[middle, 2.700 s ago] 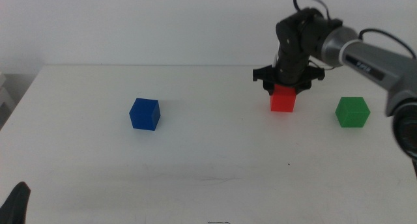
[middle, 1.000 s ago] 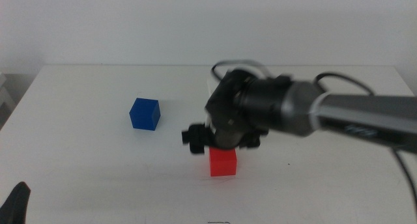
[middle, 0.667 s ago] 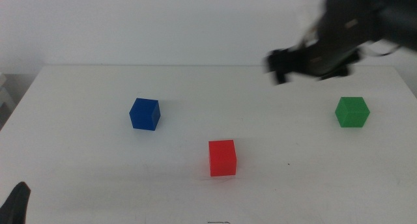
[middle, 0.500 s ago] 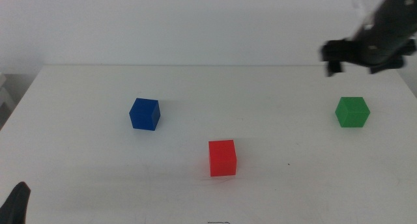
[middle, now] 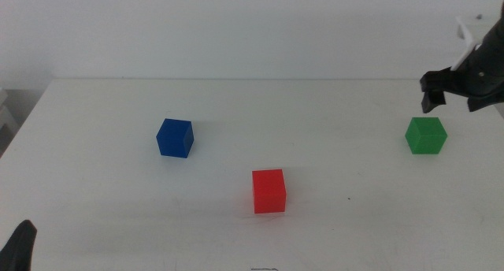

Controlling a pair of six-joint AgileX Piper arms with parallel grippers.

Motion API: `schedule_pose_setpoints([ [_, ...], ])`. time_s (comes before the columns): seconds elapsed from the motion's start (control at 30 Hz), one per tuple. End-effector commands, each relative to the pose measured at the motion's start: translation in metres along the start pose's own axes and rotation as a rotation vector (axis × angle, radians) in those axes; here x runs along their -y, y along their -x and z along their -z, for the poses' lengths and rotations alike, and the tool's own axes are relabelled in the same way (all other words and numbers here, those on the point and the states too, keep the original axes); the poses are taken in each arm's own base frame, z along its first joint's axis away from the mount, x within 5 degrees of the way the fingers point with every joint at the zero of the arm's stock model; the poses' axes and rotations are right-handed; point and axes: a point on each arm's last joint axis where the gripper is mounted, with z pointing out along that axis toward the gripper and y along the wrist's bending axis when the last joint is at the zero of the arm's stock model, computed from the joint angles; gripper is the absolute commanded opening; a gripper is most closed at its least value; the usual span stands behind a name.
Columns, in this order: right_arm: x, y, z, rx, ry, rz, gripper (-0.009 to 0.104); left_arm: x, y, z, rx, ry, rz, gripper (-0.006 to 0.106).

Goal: Stack red cubes first, then green, then blue cubes in a specific spot.

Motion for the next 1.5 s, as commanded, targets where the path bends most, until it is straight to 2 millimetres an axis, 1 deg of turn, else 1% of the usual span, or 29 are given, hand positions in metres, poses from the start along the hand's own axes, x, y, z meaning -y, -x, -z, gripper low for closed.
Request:
schedule_pose_setpoints([
  [0.0,0.003,0.017,0.019,0.103,0.001,0.026,0.094,0.000,0.009,0.002,0.100,-0.002,0.005,0.094],
  [0.13,0.003,0.021,0.001,0.078,0.001,0.027,0.094,0.000,0.009,0.002,0.100,-0.002,0.005,0.094],
  [0.33,0.002,0.020,-0.025,0.030,-0.002,0.031,0.094,0.000,0.009,0.002,0.100,-0.002,0.005,0.094],
  [0.4,0.002,0.019,-0.034,0.018,-0.001,0.032,0.092,0.000,0.009,0.002,0.100,-0.002,0.005,0.094],
  [0.5,0.002,0.019,-0.046,0.010,-0.003,0.033,0.086,0.000,0.009,0.002,0.100,-0.002,0.005,0.094],
  [0.53,0.003,0.019,-0.050,0.009,-0.005,0.034,0.081,0.000,0.009,0.002,0.100,-0.002,0.005,0.094],
  [0.57,0.003,0.019,-0.051,0.014,-0.008,0.037,0.072,0.000,0.009,0.002,0.100,-0.002,0.005,0.094],
  [0.6,0.003,0.019,-0.054,0.016,-0.010,0.039,0.060,0.000,0.009,0.002,0.100,-0.002,0.005,0.094],
  [0.63,0.003,0.020,-0.054,0.026,-0.015,0.038,0.045,0.000,0.009,0.002,0.100,-0.002,0.005,0.094],
  [0.67,0.004,0.021,-0.054,0.036,-0.019,0.027,0.028,0.000,0.009,0.002,0.100,-0.002,0.005,0.094],
  [0.7,0.005,0.021,-0.053,0.040,-0.027,0.020,0.013,0.000,0.009,0.002,0.100,-0.002,0.005,0.094],
  [0.73,0.003,0.022,-0.048,0.051,-0.037,0.013,-0.001,0.000,0.009,0.002,0.100,-0.002,0.005,0.094],
  [0.8,-0.003,0.022,-0.030,0.081,-0.053,-0.008,-0.001,0.000,0.009,0.002,0.100,-0.002,0.005,0.094],
  [0.9,-0.024,0.015,0.012,0.125,-0.065,-0.037,-0.001,0.000,0.009,0.002,0.100,-0.002,0.005,0.094],
  [1.0,-0.058,-0.005,0.052,0.168,-0.048,-0.090,-0.001,0.000,0.009,0.002,0.100,-0.002,0.005,0.094],
  [1.07,-0.088,-0.019,0.072,0.182,-0.026,-0.105,-0.001,0.000,0.009,0.002,0.100,-0.002,0.005,0.094],
  [1.13,-0.120,-0.031,0.085,0.179,0.005,-0.092,-0.001,0.000,0.009,0.002,0.100,-0.002,0.005,0.094],
  [1.2,-0.149,-0.040,0.094,0.180,0.047,-0.067,-0.001,0.000,0.009,0.002,0.100,-0.002,0.005,0.094],
  [1.3,-0.191,-0.055,0.102,0.176,0.112,-0.038,-0.001,0.000,0.009,0.002,0.100,-0.002,0.005,0.094],
  [1.4,-0.221,-0.063,0.099,0.150,0.126,-0.030,-0.001,0.000,0.009,0.002,0.100,-0.002,0.005,0.094],
  [1.47,-0.236,-0.068,0.095,0.131,0.121,-0.018,-0.001,0.000,0.009,0.002,0.100,-0.002,0.005,0.094],
])
